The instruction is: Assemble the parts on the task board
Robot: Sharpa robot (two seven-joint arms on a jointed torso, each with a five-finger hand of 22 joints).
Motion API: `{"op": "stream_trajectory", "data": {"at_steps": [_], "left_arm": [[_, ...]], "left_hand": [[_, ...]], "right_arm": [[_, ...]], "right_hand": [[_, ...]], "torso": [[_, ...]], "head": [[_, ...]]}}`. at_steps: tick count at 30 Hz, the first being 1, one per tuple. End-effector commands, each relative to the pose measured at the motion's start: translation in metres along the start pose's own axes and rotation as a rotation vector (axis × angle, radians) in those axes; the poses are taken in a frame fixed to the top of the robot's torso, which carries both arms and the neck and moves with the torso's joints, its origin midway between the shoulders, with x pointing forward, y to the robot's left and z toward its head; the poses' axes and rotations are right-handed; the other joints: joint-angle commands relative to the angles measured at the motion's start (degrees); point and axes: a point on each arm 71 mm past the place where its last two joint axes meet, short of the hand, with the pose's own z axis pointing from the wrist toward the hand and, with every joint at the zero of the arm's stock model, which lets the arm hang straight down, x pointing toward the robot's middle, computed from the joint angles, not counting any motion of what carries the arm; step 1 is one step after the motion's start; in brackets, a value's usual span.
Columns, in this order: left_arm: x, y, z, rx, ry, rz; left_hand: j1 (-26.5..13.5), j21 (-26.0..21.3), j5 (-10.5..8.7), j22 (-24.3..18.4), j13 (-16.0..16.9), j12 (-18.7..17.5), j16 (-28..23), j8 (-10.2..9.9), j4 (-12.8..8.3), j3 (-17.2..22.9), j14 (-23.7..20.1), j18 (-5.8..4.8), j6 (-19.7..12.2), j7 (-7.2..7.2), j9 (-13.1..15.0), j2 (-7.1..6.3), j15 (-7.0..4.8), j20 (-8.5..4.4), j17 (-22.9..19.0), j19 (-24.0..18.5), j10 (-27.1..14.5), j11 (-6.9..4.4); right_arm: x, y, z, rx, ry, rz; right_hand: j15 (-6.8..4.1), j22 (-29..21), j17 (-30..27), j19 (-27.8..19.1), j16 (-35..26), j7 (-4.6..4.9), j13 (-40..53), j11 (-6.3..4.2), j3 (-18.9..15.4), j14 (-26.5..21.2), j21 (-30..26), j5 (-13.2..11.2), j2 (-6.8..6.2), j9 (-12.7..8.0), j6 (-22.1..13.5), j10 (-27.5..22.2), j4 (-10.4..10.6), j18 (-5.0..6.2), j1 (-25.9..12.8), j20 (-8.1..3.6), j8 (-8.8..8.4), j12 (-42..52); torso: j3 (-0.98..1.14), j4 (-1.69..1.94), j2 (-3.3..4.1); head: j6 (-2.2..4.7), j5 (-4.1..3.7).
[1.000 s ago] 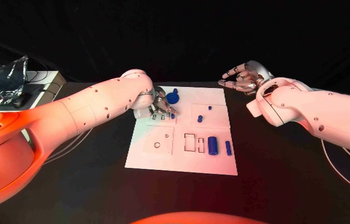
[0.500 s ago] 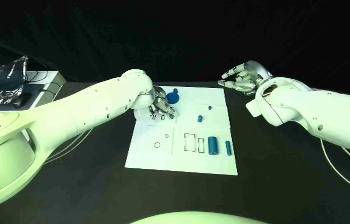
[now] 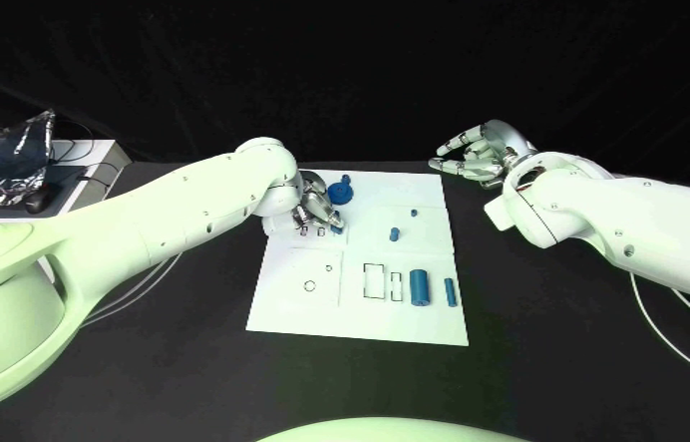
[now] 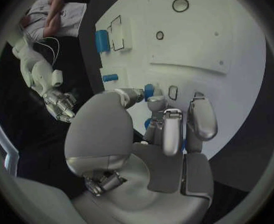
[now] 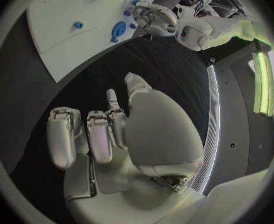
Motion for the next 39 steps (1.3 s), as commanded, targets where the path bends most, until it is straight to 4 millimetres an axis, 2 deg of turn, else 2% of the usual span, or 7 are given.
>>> {"op": "stream_trajectory", "data": {"at_steps": [1,4,11,18,28,34,39], "left_arm": [[-0.001,0.0,-0.001,0.025,-0.004,-0.037],[-0.002,0.002,-0.002,0.024,-0.01,-0.047],[-0.004,0.01,-0.008,0.017,-0.018,-0.066],[-0.006,0.017,-0.016,0.003,-0.047,-0.024],[-0.008,0.018,-0.021,-0.002,-0.149,0.027],[-0.006,0.016,-0.021,0.007,-0.19,0.039],[-0.004,0.016,-0.021,0.007,-0.211,0.062]], "left_hand": [[-1.4,0.4,0.39,0.1,-0.4,-0.5,0.2,0.3,-9.9,10.6,4.4,-0.35,0.0,-0.53,13.6,-0.04,-0.45,-0.21,9.9,-0.4,-0.1,-0.2],[-2.2,0.5,0.59,0.3,-0.8,-0.7,0.3,0.3,-10.6,11.5,4.5,-0.37,0.1,-0.59,14.3,-0.09,-0.52,-0.26,10.0,-0.3,-0.2,-0.28],[-3.9,0.8,1.51,0.9,-1.2,-0.8,0.7,0.3,-12.0,13.1,4.8,-0.48,0.7,-0.82,15.7,-0.51,-0.73,-0.43,10.8,0.1,0.3,-0.51],[-5.7,1.1,4.28,1.4,-0.4,-0.2,1.2,-0.1,-13.8,14.0,5.2,-0.55,2.0,-1.2,17.0,-1.33,-1.1,-0.75,12.0,0.5,1.6,-0.9],[-6.1,1.4,5.52,1.9,-0.2,0.0,1.3,-0.4,-14.4,14.3,5.3,-0.66,2.7,-1.41,17.4,-1.47,-1.3,-0.93,12.2,0.9,2.3,-1.12],[-6.2,1.4,5.64,2.0,-0.1,0.0,1.3,-0.4,-14.5,14.3,5.3,-0.67,2.7,-1.43,17.4,-1.51,-1.33,-0.96,12.1,1.0,2.3,-1.15],[-6.2,1.4,5.68,2.0,-0.2,0.0,1.2,-0.4,-14.5,14.3,5.3,-0.68,2.8,-1.44,17.4,-1.52,-1.34,-0.97,12.1,1.0,2.3,-1.15]], "right_arm": [[0.003,0.001,0.001,0.002,0.025,-0.005],[0.003,0.001,0.001,0.004,0.028,-0.003],[0.003,0.0,0.001,0.008,0.029,-0.002],[0.002,-0.001,0.001,0.01,0.026,-0.003],[-0.002,-0.003,0.001,0.008,0.012,-0.005],[-0.002,-0.003,0.001,0.004,0.011,-0.006],[-0.002,-0.003,0.001,0.002,0.01,-0.006]], "right_hand": [[-0.46,10.1,10.3,2.9,-0.4,-0.08,7.4,-0.16,0.3,4.8,-0.3,0.3,-0.06,0.1,-0.5,-0.3,0.0,0.98,-0.6,-0.37,0.14,-0.4],[-0.46,10.1,10.3,2.9,-0.4,-0.08,7.4,-0.16,0.3,4.8,-0.3,0.3,-0.06,0.1,-0.5,-0.3,0.0,0.98,-0.6,-0.37,0.14,-0.4],[-0.46,10.1,10.3,2.9,-0.4,-0.08,7.4,-0.16,0.3,4.8,-0.3,0.3,-0.06,0.1,-0.5,-0.3,0.0,0.98,-0.6,-0.37,0.14,-0.4],[-0.46,10.0,10.3,2.8,-0.4,-0.07,7.4,-0.16,0.4,4.8,-0.4,0.3,-0.06,0.1,-0.5,-0.3,0.1,1.01,-0.6,-0.37,0.19,-0.4],[-0.46,10.0,10.3,2.8,-0.4,-0.07,7.4,-0.16,0.4,4.8,-0.4,0.3,-0.05,0.1,-0.5,-0.3,0.1,1.0,-0.7,-0.37,0.21,-0.4],[-0.46,9.9,10.2,2.8,-0.4,-0.07,7.4,-0.16,0.4,4.8,-0.5,0.3,-0.04,0.1,-0.6,-0.3,0.1,1.03,-0.7,-0.37,0.26,-0.4],[-0.46,9.9,10.2,2.8,-0.4,-0.07,7.4,-0.16,0.4,4.8,-0.5,0.3,-0.04,0.1,-0.6,-0.3,0.1,1.03,-0.7,-0.37,0.26,-0.4]], "torso": [[0.02,0.03,-0.03],[-0.02,0.14,-0.08],[0.01,0.11,-0.08],[0.08,0.18,-0.03],[0.04,0.22,0.06],[-0.05,0.16,0.06],[-0.02,0.22,0.04]], "head": [[0.12,0.0],[0.04,0.1],[0.13,0.34],[0.17,0.48],[-0.23,0.55],[-0.48,0.59],[-0.65,0.57]]}}
